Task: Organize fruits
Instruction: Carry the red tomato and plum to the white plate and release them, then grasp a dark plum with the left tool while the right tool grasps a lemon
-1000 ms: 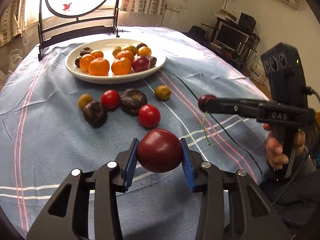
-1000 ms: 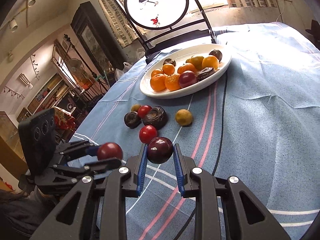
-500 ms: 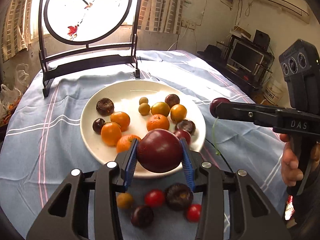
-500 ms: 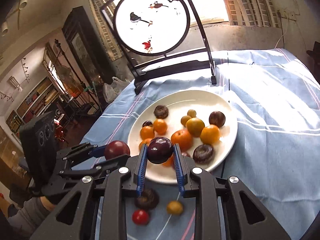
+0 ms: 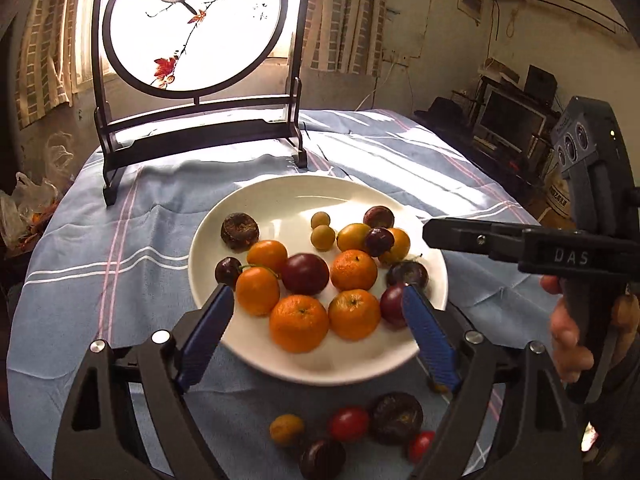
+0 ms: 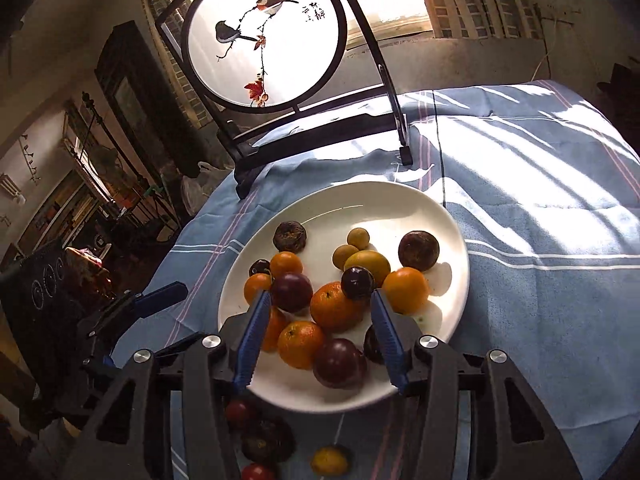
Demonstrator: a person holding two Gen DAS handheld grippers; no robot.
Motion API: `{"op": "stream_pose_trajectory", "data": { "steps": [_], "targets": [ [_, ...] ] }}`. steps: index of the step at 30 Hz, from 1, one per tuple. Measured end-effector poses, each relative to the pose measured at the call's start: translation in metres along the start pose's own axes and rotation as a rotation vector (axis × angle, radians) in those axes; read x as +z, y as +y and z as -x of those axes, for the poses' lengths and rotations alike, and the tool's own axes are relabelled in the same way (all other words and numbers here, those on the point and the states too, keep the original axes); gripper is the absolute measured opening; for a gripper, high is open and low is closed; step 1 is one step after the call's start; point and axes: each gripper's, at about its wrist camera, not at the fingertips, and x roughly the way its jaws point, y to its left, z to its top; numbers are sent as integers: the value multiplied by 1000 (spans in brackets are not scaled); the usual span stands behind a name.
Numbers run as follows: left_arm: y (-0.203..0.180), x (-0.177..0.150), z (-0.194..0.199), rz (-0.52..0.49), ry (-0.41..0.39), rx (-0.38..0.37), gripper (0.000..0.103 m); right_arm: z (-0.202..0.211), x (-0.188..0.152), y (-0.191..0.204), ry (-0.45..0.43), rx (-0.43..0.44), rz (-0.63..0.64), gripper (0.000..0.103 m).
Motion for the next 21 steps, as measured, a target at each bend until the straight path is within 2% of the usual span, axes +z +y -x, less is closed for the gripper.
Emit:
{"op": "stream_pose_trajectory", "data": {
  "steps": [4, 7, 10, 13, 16, 18, 21],
  "targets": [
    [-14, -40, 21, -81, 39, -2, 84, 31, -33, -7, -25, 7, -18, 58],
    [-23, -71, 24, -123, 85, 11, 84, 43, -58, -16, -31, 20, -47, 61],
    [-27, -91, 17, -151, 114, 58, 83, 44, -75, -21, -37, 13, -53, 61],
    [-22, -96, 5, -119, 176, 59, 71, 45, -86, -22, -66, -26, -33, 61],
    [-19, -95, -1, -97, 199, 51, 61, 41, -92, -25, -50, -39, -23, 61],
    [-18, -95, -10, -94, 237, 50, 47, 43, -91, -24, -62, -32, -9, 61],
    [-21, -94, -15, -115, 248, 75, 45, 41, -91, -24, -50, -35, -1, 61]
  ]
}}
